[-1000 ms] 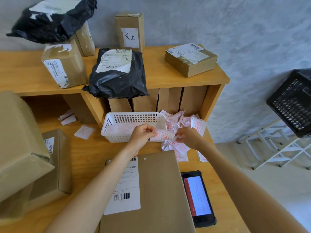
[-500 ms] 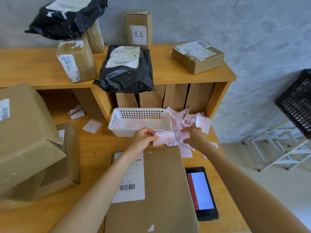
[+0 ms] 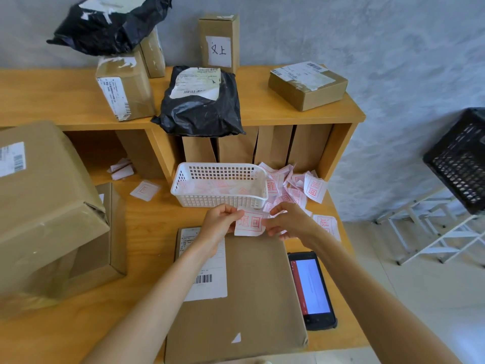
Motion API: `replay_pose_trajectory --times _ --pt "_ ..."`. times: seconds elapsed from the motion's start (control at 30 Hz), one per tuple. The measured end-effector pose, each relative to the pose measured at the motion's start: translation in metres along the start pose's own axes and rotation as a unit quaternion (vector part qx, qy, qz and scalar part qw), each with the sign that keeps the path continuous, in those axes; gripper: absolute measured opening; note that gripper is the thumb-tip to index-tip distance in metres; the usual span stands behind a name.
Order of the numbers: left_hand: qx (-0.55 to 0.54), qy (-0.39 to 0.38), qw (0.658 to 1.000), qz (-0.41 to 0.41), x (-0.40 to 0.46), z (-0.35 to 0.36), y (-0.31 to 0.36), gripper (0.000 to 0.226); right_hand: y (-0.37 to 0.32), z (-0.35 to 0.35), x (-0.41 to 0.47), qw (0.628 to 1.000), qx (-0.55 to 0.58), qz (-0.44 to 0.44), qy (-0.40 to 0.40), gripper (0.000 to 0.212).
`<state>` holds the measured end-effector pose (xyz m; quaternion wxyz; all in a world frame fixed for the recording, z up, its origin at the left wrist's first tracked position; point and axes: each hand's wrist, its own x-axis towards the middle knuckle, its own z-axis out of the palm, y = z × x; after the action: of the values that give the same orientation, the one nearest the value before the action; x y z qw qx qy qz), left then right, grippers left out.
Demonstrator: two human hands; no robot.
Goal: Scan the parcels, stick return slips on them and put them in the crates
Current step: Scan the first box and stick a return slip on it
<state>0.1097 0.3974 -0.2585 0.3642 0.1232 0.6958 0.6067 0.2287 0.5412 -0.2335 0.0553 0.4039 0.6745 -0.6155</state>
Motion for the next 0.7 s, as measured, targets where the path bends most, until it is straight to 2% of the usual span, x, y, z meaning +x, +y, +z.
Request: replay_pose_trajectory --times 0.13,0.33,0.43,0.53,0.7 --pt "-0.023 -0.012 1.0 -0.013 -0.012 -0.001 -0.005 0.008 0.012 0.008 -0.008 0.999 0.005 -0.004 0.037 0.036" --pt "-0.027 -0.016 0.999 -0.023 -0.022 -0.001 -0.012 0.009 0.024 0.015 -0.018 0.997 0.017 -0.037 0.066 0.035" --pt "0.081 0.003 0.997 0.001 -0.023 -0.002 -0.018 0.012 0.028 0.019 -0.023 0.995 -0.023 -0.048 0.089 0.037" --pt "0.233 0.034 0.97 0.055 -0.024 -0.006 -0.022 0.009 0.034 0.021 -0.025 0.991 -0.06 -0.06 0.103 0.038" --pt "0.319 0.054 0.942 0.087 -0.03 -0.003 -0.028 0.011 0.046 0.031 -0.026 0.985 -0.111 -0.064 0.114 0.036"
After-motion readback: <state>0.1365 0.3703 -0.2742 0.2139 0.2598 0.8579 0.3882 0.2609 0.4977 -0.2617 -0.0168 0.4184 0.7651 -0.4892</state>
